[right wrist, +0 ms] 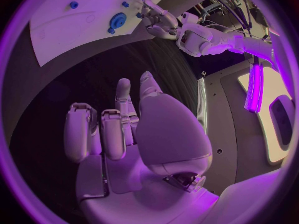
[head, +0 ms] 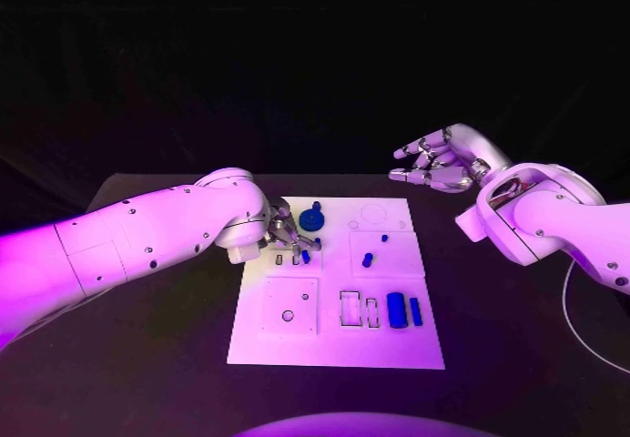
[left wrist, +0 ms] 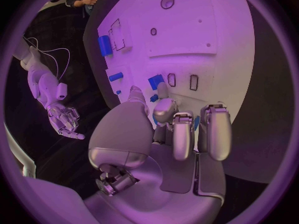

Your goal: Assemble the parts on the task board

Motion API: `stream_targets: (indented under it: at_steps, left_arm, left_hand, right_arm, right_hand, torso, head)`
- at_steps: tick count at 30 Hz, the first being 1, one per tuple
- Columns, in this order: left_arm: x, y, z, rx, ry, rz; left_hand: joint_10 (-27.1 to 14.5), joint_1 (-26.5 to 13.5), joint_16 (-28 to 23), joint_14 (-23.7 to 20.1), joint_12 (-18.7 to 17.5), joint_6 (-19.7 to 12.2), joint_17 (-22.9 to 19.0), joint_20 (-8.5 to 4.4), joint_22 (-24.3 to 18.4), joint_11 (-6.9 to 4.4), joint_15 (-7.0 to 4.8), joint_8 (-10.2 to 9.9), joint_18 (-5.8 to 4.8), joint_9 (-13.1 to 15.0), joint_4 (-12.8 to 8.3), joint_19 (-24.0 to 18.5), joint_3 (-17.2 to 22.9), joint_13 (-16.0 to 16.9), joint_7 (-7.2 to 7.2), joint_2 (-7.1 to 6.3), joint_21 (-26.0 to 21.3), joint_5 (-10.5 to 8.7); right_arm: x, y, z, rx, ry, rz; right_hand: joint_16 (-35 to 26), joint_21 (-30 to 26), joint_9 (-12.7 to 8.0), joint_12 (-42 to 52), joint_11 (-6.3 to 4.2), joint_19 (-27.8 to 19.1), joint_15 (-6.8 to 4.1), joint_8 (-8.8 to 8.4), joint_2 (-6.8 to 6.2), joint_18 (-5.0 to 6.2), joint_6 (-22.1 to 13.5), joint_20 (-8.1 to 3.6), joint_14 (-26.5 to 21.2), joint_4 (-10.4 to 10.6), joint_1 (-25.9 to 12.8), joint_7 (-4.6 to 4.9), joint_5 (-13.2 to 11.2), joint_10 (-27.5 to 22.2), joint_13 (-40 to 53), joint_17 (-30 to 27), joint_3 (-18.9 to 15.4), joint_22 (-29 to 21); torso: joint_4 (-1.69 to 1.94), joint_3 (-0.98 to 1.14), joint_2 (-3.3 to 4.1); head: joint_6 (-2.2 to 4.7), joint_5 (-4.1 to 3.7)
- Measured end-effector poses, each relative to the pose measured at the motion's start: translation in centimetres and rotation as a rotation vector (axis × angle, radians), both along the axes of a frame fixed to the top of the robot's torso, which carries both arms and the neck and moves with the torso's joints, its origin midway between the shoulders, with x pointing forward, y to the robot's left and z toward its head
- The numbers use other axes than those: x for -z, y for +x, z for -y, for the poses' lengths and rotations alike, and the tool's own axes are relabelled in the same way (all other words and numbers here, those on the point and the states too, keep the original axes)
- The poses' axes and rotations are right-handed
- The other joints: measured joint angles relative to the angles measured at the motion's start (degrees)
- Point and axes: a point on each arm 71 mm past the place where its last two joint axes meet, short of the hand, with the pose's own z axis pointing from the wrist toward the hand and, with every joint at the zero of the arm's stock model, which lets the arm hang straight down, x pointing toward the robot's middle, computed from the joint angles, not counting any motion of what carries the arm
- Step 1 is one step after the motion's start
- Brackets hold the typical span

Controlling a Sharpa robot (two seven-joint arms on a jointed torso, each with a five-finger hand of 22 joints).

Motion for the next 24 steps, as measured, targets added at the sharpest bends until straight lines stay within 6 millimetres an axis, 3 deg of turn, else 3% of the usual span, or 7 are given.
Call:
stream_targets:
  at_steps: [24]
  left_arm:
    - [0.23, 0.26, 0.74, 0.048, 0.054, -0.003]
  left_hand:
    - [-0.01, 1.60, 0.00, 0.00, 0.00, -0.51, -0.01, 0.01, -0.02, 0.00, 0.00, 0.89, 0.00, 0.92, 0.00, 0.00, 0.00, 0.04, -0.11, 2.05, 0.00, 0.00]
  right_arm:
    - [0.15, -0.06, 0.02, -0.010, -0.005, -0.015]
  right_hand:
    - [-0.31, 0.00, 0.04, 0.00, 0.00, 0.00, 0.00, 0.00, 0.24, 0.00, 0.40, 0.00, 0.00, 0.15, -0.23, 0.02, 0.46, 0.00, -0.13, 0.04, -0.15, -0.06]
  torso:
    - [0.05, 0.01, 0.07]
  head:
    - [-0.71, -0.50]
